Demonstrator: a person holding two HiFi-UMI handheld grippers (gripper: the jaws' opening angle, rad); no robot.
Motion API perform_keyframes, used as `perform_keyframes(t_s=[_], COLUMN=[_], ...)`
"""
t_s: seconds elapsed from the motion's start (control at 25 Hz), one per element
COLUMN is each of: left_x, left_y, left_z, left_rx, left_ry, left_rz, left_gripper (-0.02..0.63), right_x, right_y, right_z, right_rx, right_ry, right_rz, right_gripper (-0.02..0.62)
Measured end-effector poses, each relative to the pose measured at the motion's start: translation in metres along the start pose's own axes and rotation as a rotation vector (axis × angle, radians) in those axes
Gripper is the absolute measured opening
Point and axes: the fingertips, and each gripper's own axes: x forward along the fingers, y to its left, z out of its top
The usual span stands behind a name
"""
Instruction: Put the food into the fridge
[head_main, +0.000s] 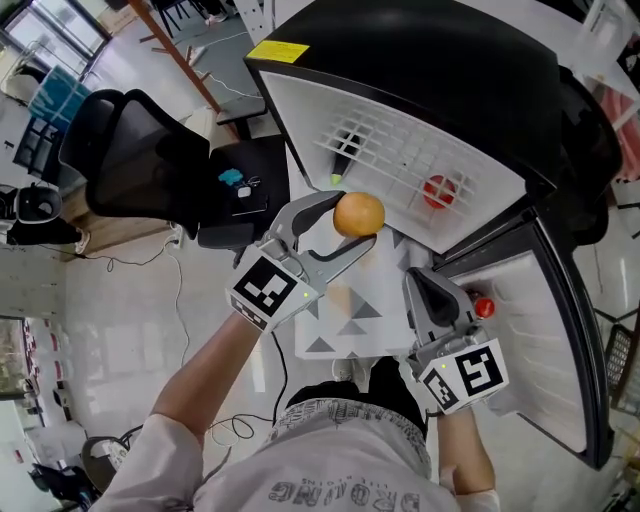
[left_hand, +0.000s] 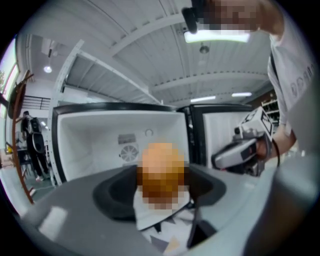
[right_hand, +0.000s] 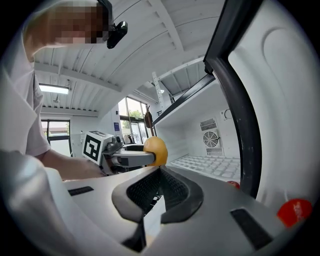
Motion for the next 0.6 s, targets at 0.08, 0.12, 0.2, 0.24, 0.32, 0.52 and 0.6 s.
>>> perform_keyframes(t_s=[0.08,0.12,0.2,0.24,0.32,0.52,0.6], left_x=[0.01,0.016,0.027,0.032,0.043,0.072,0.084], left_y=[0.005,0.007,0.011,0.013,0.016,0.023,0.026], left_z=[0.0,0.0,-0.001,-0.002,-0.002,-0.003,-0.004], left_rx=[0.023,0.035,0.062,0.074,0.098,0.183,0.224], left_ry=[0.01,0.015,0.025,0.031,0.039,0.073,0.092], left_rz=[-0.006,-0.009,-0.018,-0.023,-0.036,-0.065,-0.077], left_gripper=[0.293,0.293,0.293,0.293,0.293,0.293,0.293], right_x=[0.004,0.006,0.01,0.011,0.014,0.018,0.019], right_y=[-0.005,-0.007,-0.01,-0.012,-0.013,-0.018,-0.021], right_z=[0.001,0.001,0.0,0.0,-0.002,-0.006,-0.009], right_rx=[0.001,0.001,0.003,0.005,0.011,0.026,0.033], right_ry=[-0.002,-0.003,-0.005,-0.005,-0.006,-0.002,0.0], right_rz=[-0.002,-0.003,-0.006,-0.007,-0.01,-0.026,-0.032], right_gripper=[0.002,0.002,0.002,0.002,0.002,0.002,0.002])
